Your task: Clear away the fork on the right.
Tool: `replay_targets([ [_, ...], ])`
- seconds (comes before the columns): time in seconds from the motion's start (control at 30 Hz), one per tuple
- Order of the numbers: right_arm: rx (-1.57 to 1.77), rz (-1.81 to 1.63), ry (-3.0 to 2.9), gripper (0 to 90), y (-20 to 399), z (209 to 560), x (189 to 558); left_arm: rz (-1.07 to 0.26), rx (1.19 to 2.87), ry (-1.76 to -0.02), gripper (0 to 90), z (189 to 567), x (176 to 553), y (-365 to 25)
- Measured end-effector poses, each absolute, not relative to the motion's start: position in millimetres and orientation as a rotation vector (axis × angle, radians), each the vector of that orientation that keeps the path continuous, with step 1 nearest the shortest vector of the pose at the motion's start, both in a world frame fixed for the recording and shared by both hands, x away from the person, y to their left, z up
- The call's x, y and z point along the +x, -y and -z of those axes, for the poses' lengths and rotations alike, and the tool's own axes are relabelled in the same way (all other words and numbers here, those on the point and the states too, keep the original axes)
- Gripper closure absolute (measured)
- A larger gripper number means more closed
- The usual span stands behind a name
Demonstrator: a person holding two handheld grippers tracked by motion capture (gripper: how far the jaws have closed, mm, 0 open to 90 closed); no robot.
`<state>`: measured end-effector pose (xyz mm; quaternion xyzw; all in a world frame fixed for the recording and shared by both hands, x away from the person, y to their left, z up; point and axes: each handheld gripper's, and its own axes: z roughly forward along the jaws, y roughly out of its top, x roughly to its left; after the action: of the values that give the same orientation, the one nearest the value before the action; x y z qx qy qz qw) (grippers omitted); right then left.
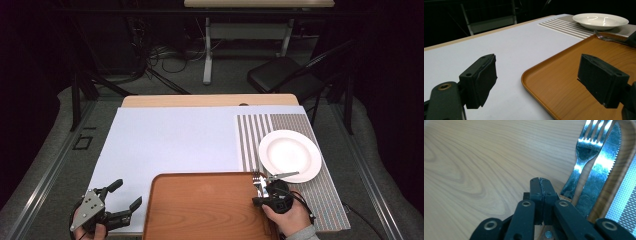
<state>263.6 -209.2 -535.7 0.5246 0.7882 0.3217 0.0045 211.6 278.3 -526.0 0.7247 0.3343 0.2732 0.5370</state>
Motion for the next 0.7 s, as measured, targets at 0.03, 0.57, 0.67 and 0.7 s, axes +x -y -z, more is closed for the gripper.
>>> replay_targets([
  [0.03, 1.647, -1.028, -2.467, 87.0, 210, 535, 263, -0.650, 1.726, -0.796, 15.7, 526, 212, -278],
  [0.57, 1.389, -1.121, -2.409, 54.1, 221, 511, 252, -0.655, 1.723, -0.805, 15.7, 526, 212, -278],
  [0.67, 1.339, -1.070, -2.406, 51.7, 224, 508, 251, -0.653, 1.728, -0.806, 15.7, 526, 211, -279],
  [0.7, 1.334, -1.057, -2.403, 51.8, 225, 507, 250, -0.654, 1.728, -0.806, 15.7, 526, 211, -279],
])
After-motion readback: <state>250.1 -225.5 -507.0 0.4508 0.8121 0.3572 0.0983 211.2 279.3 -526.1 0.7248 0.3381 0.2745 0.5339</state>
